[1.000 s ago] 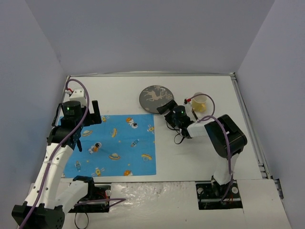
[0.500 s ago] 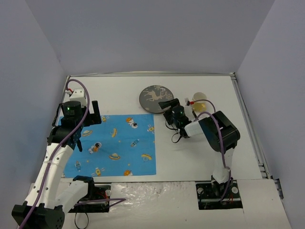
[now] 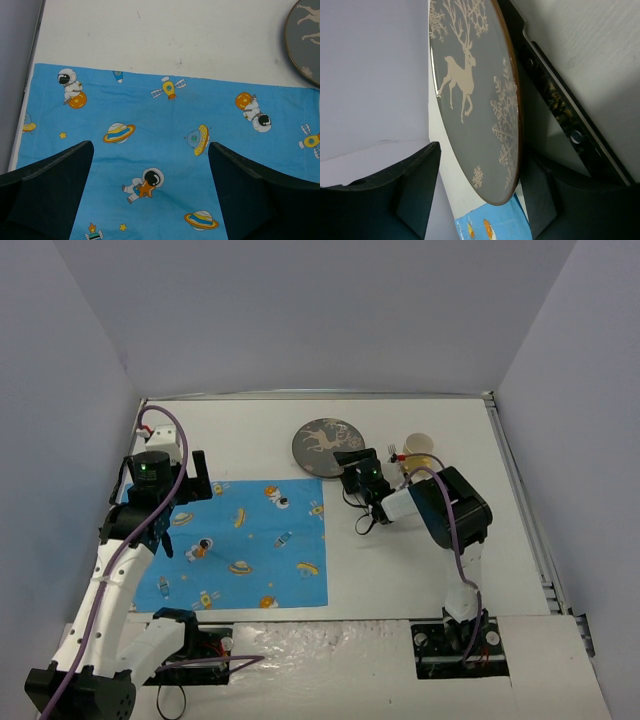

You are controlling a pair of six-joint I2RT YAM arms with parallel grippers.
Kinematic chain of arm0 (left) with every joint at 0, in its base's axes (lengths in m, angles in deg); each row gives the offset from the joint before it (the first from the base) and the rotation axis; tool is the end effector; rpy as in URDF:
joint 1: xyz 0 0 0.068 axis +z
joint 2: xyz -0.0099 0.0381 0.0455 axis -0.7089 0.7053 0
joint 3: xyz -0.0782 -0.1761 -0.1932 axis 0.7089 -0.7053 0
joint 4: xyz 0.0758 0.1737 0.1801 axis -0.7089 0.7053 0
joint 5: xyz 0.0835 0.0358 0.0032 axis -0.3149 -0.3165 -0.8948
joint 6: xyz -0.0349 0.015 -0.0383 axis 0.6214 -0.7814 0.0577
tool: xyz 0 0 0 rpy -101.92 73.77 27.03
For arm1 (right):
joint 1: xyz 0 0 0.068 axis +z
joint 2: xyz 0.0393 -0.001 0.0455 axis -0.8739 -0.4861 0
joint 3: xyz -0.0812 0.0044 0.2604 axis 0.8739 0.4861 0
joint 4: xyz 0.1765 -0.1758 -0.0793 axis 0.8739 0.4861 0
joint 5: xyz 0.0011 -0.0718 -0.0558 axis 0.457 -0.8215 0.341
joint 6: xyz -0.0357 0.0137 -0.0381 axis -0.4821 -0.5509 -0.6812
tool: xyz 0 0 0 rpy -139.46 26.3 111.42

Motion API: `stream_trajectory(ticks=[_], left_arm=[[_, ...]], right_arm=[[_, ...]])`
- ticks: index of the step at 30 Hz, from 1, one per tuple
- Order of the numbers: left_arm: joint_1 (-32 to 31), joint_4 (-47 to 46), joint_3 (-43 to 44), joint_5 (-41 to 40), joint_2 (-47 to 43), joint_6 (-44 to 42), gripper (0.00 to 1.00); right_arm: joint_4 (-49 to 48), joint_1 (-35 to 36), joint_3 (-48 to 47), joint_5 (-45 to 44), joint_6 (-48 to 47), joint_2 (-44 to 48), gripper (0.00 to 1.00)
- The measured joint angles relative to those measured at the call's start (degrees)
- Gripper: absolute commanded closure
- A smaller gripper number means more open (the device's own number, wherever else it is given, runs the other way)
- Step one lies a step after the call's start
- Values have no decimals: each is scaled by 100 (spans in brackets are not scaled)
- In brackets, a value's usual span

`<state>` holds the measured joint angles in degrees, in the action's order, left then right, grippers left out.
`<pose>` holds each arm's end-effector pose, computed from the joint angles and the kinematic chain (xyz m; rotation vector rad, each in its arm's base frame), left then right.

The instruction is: Set the dinner table for one person

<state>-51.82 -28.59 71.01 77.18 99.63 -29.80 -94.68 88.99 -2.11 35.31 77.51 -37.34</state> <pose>0.1979 -0.0198 0.3478 -0.1610 2.0275 -0.1141 0.3560 0.1840 0.1237 1.0617 1.6420 1.2915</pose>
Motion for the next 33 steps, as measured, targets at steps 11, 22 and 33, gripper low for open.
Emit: stream_trajectory(ticks=[11,22,33], left_arm=[[-9,-2,0,-4,1,0,3],[-9,-2,0,-26,2,0,3],[-13,-1,-4,-46,7,0,3]], right_arm=[[-28,-4,-14,-6,169,-187,69],[-424,-50,56,9,340,-436,100],[-1076,-85,542,40,111,-353,100]])
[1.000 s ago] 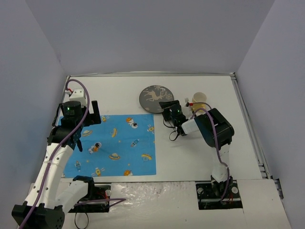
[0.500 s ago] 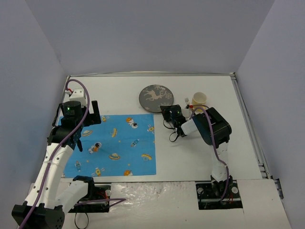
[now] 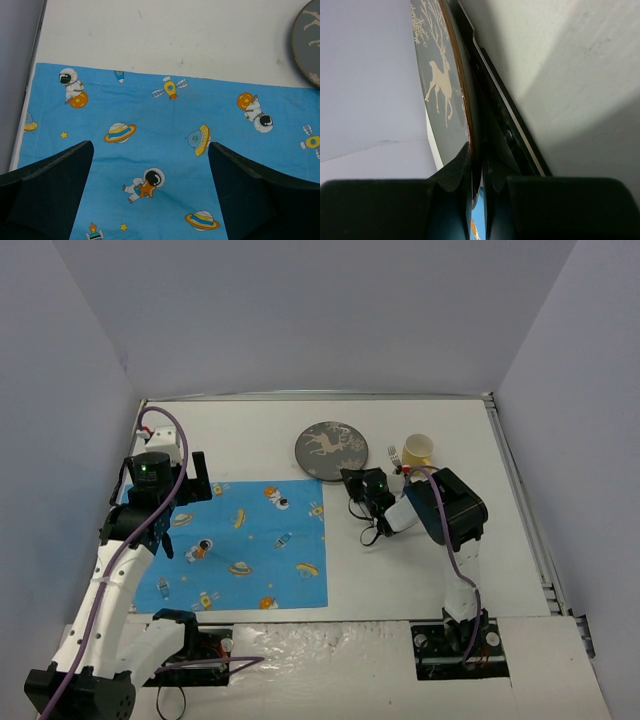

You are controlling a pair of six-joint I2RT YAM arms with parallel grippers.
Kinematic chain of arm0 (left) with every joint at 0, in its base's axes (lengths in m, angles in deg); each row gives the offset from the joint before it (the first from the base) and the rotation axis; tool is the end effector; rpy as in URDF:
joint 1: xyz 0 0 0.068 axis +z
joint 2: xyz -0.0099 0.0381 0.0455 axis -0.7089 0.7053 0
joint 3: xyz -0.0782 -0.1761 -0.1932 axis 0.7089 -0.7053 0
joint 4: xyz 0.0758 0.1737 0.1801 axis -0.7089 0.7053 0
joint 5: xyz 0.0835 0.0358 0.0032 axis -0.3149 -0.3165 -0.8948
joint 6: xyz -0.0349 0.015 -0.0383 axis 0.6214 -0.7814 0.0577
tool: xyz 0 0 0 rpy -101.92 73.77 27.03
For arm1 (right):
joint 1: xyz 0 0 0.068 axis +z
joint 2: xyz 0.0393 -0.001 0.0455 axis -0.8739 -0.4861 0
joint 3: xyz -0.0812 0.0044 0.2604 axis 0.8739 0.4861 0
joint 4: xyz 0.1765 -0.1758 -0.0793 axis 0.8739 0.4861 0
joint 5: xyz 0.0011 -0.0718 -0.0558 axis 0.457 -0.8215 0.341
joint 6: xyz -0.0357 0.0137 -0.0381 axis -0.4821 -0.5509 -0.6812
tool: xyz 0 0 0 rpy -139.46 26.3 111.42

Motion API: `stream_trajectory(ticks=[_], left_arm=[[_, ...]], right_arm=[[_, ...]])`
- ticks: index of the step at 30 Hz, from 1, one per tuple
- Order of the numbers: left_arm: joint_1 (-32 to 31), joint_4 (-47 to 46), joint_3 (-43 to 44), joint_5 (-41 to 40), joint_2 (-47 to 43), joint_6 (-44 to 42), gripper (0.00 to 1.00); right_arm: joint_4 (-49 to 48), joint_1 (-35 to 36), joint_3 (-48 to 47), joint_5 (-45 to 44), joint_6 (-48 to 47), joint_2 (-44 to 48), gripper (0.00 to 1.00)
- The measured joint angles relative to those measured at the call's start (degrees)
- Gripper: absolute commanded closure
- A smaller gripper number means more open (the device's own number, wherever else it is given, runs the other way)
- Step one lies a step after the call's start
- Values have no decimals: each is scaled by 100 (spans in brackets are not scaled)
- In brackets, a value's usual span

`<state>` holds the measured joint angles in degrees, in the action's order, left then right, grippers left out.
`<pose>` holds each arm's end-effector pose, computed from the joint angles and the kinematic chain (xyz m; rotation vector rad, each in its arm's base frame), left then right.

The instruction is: Set the dinner table for one person

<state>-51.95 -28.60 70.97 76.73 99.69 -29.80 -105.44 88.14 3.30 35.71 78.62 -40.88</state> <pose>0.1981 -0.0200 0.3475 -0.1636 2.0282 -0.1074 0.3421 0.1704 0.0982 1.0725 1.6017 1.3230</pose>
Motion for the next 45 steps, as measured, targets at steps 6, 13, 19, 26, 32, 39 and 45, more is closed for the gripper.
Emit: stream_trajectory(ticks=[6,13,19,26,32,39,45], left_arm=[[0,-1,0,2,0,2,3],[0,1,-2,22,0,24,3],[0,72,19,117,-25,102,3],[0,320,332,212,-124,162,3],[0,709,785,286,-207,181,3],[0,1031,1050,289,-409,184,3],[0,1141,1046,286,-503,208,3]], right_arm=[[-13,-83,358,235,-309,370,100],[188,-222,572,772,-680,721,100],[313,-282,593,1604,-981,1050,100],[573,-253,395,2669,-1384,1565,100],[1111,66,-139,3565,-1771,1614,100],[2006,926,-656,4130,-2449,1526,100],[2193,1605,-1241,4506,-2739,1108,100]])
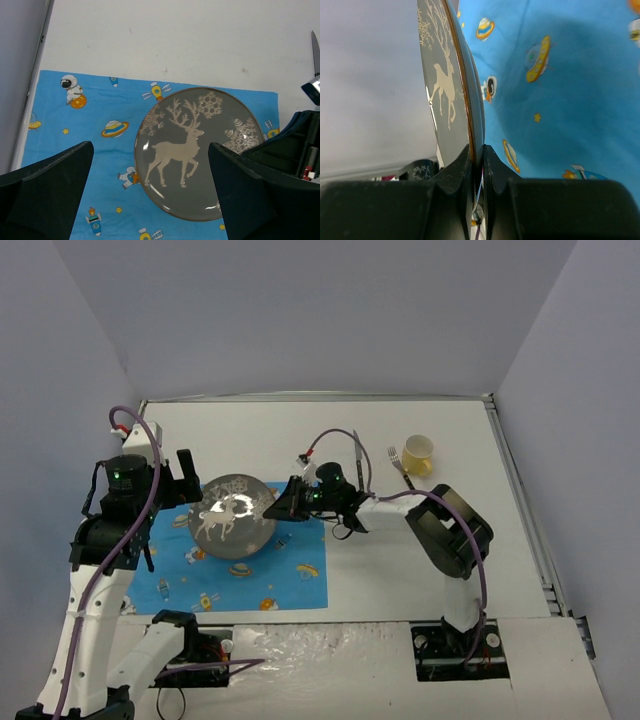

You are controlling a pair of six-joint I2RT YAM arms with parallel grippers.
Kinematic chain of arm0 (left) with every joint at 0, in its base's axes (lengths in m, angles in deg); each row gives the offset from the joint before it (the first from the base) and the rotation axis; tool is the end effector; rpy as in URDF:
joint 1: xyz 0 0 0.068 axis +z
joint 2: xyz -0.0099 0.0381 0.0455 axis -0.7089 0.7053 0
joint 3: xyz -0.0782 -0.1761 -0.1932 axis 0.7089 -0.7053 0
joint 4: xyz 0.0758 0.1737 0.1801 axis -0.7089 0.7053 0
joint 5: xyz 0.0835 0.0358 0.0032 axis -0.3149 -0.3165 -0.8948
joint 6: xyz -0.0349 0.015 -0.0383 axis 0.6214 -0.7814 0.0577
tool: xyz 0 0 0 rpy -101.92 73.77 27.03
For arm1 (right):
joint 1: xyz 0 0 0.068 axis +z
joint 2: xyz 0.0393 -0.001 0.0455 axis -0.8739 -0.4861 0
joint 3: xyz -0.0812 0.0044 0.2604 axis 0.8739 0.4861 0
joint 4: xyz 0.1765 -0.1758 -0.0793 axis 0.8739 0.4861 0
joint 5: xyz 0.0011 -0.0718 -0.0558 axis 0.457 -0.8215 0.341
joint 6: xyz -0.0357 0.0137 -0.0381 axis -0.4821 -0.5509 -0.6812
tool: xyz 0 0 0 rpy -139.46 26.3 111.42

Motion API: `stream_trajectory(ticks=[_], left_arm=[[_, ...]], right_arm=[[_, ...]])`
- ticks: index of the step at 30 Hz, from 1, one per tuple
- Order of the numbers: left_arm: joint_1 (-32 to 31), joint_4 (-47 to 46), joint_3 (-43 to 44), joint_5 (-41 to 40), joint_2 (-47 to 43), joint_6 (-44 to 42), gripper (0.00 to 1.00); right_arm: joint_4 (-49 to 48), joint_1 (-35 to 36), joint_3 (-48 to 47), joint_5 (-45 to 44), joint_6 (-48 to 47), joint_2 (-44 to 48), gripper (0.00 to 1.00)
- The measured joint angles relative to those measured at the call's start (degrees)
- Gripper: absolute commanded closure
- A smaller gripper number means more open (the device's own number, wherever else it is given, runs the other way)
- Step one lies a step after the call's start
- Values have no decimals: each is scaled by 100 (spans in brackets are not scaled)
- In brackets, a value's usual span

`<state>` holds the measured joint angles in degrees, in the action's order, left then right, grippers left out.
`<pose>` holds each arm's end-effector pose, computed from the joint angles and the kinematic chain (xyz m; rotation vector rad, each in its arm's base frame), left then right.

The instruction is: Set the dinner table for one person

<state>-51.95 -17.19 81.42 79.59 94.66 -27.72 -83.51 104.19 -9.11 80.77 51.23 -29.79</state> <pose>0.1555 -0.0167 0.4014 -0.1662 1.9621 -0.1926 0.2833 0.2962 0.1893 -0.2819 2.0574 1.7948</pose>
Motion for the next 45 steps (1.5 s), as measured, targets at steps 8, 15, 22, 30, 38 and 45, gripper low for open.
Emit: stream_trajectory(ticks=[8,15,22,30,38,45], left_arm=[[0,32,-12,-2,-73,42,3],[0,62,-41,-2,-117,61,3],[0,63,-43,-2,-120,68,3],[0,60,-106,-2,-120,70,3],[0,62,-145,-4,-125,72,3],[0,62,-145,-7,-131,72,3]], right_arm=[[83,429,-786,68,-63,-955,100],[143,676,-1119,72,-56,-1453,100],[98,789,-1226,121,53,-1758,100],[71,782,-1226,142,75,-1846,88],[119,759,-1304,185,-129,-1863,50],[354,730,-1405,83,-522,-1684,27]])
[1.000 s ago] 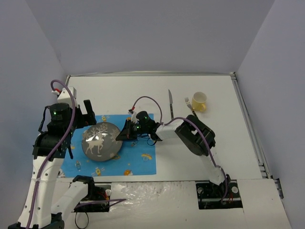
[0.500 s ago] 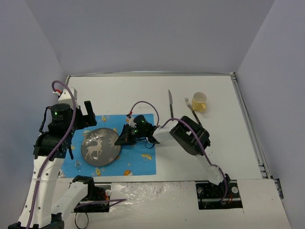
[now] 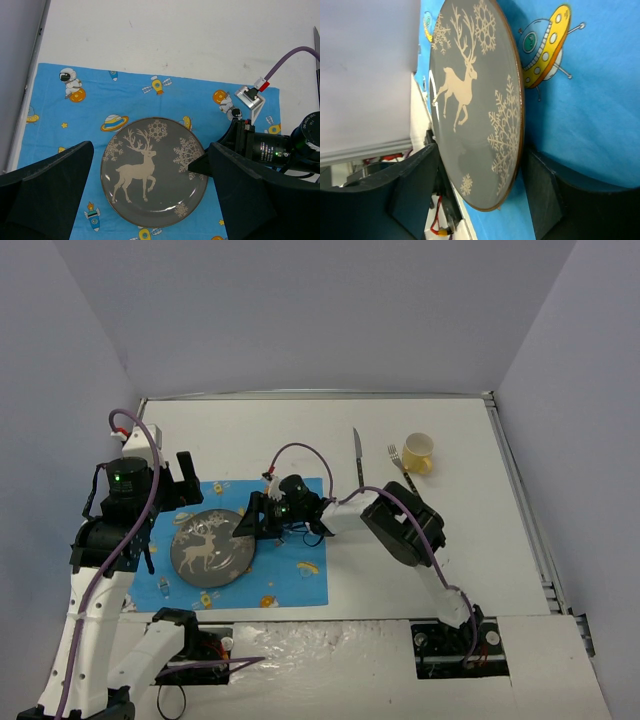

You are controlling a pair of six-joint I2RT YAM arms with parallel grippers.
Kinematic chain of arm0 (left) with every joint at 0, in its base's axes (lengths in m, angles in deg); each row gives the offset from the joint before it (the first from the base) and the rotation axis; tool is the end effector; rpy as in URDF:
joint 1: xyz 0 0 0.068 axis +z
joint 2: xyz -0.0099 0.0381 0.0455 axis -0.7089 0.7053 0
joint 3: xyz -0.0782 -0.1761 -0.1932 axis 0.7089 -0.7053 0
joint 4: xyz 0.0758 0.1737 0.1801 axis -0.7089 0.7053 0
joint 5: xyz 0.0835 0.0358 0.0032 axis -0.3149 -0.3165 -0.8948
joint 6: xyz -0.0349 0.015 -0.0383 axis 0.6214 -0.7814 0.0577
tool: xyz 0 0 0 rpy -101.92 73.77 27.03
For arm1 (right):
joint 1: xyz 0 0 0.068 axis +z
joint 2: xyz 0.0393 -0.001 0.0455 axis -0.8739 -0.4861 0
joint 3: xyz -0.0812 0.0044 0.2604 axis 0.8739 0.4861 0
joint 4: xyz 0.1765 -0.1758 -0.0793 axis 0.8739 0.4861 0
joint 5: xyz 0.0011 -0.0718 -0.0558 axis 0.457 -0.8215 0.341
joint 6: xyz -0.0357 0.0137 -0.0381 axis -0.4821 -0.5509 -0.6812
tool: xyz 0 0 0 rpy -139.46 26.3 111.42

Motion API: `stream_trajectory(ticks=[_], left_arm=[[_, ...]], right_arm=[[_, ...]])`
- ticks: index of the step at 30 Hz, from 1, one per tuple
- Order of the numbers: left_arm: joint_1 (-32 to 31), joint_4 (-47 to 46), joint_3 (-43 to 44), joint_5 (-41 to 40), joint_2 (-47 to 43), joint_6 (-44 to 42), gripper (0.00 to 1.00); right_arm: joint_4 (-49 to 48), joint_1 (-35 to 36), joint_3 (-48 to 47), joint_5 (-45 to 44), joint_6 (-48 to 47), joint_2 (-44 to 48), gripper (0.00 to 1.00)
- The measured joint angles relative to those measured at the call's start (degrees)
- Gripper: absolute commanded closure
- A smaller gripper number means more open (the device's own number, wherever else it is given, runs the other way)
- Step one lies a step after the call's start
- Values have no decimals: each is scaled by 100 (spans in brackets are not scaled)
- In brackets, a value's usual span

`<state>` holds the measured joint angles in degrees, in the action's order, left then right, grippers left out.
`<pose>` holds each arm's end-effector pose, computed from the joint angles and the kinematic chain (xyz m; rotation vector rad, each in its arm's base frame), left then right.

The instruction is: Set the dinner table for one person

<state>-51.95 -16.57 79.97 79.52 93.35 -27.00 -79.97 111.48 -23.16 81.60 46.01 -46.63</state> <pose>0.1509 -0.0161 0.3954 -0.1801 1.9745 -0.1973 0.2796 0.3744 0.1317 -0.4877 2.1604 1.7878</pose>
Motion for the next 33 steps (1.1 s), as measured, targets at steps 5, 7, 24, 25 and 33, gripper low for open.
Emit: stream_trajectory(ticks=[5,7,24,25,33], left_arm=[[0,4,0,-2,-32,0,3],[0,2,0,-6,-49,0,3],[0,-174,-505,143,-412,-13,3],[0,-194,-595,171,-436,-16,3],[-21,-478,-1229,207,-543,-106,3]], right_arm=[[941,-30,-95,-540,-685,393,21],[1402,-64,-104,-805,-980,565,20],[3521,-2066,1424,-4224,-3900,4588,19],[3568,-2312,1462,-4341,-4078,4739,20],[3897,-4085,1445,-4356,-4448,4608,24]])
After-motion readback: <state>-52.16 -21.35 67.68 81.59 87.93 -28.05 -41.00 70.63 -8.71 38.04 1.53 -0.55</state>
